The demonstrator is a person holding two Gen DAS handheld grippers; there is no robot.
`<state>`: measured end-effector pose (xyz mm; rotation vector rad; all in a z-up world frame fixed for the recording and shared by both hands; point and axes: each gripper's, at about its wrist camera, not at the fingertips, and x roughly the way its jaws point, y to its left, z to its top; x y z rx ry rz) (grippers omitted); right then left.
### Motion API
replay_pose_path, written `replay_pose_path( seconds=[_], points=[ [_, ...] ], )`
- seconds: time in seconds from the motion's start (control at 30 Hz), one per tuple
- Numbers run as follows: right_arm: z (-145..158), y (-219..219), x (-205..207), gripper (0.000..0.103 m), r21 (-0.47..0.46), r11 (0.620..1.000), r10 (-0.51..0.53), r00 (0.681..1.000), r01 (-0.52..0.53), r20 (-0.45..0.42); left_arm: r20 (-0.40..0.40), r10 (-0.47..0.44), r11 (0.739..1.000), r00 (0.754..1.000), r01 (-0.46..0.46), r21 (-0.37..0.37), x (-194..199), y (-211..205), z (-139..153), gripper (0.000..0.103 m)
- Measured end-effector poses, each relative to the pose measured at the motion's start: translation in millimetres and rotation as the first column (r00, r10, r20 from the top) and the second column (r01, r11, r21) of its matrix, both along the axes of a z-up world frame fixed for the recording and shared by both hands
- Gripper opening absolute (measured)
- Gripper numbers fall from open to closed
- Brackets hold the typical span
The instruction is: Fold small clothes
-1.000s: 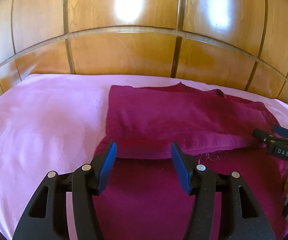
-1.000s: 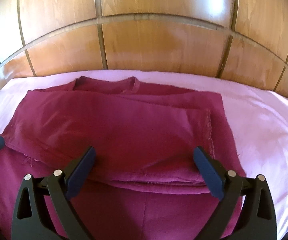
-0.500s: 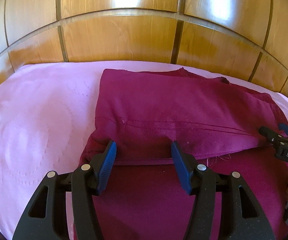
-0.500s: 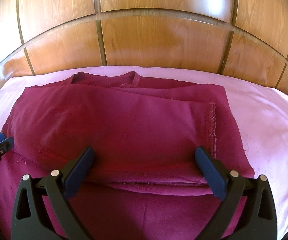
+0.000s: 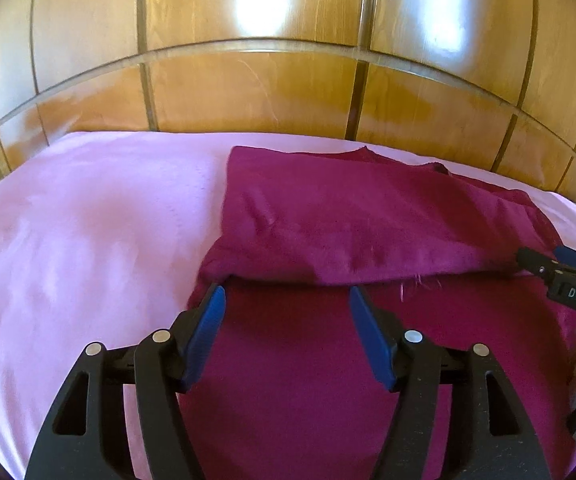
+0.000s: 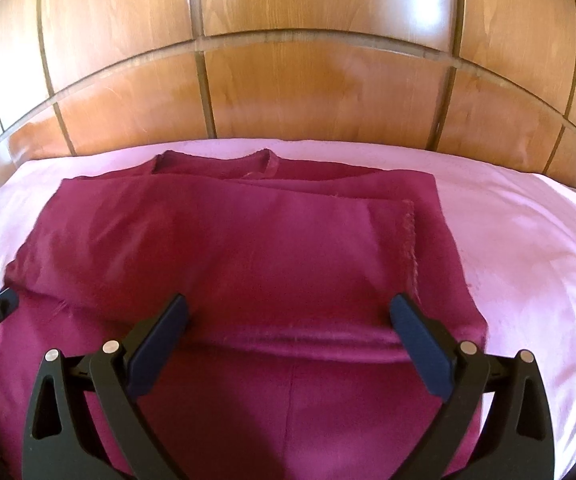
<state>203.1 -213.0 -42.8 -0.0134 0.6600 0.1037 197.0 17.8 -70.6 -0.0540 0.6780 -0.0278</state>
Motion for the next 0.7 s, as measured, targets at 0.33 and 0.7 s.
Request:
replay_pose_path(
  seconds=[0.33, 0.7],
  points=[
    [-12.5, -34.1, -42.1, 0.101, 0.002, 1.0, -0.017, 0.996, 0.017, -0.086, -0.01, -0.007, 1.0, 1.0, 0.007, 0.014, -39.4, 7.8, -4.9, 0.064],
    [-26.3, -84.7, -99.2, 0.101, 0.033, 0.998, -0.053, 0.988, 0.058, -0.142, -0.047, 0.009, 1.0, 0.999, -0.009, 0.004, -77.2, 20.8, -17.6, 0.064]
  ],
)
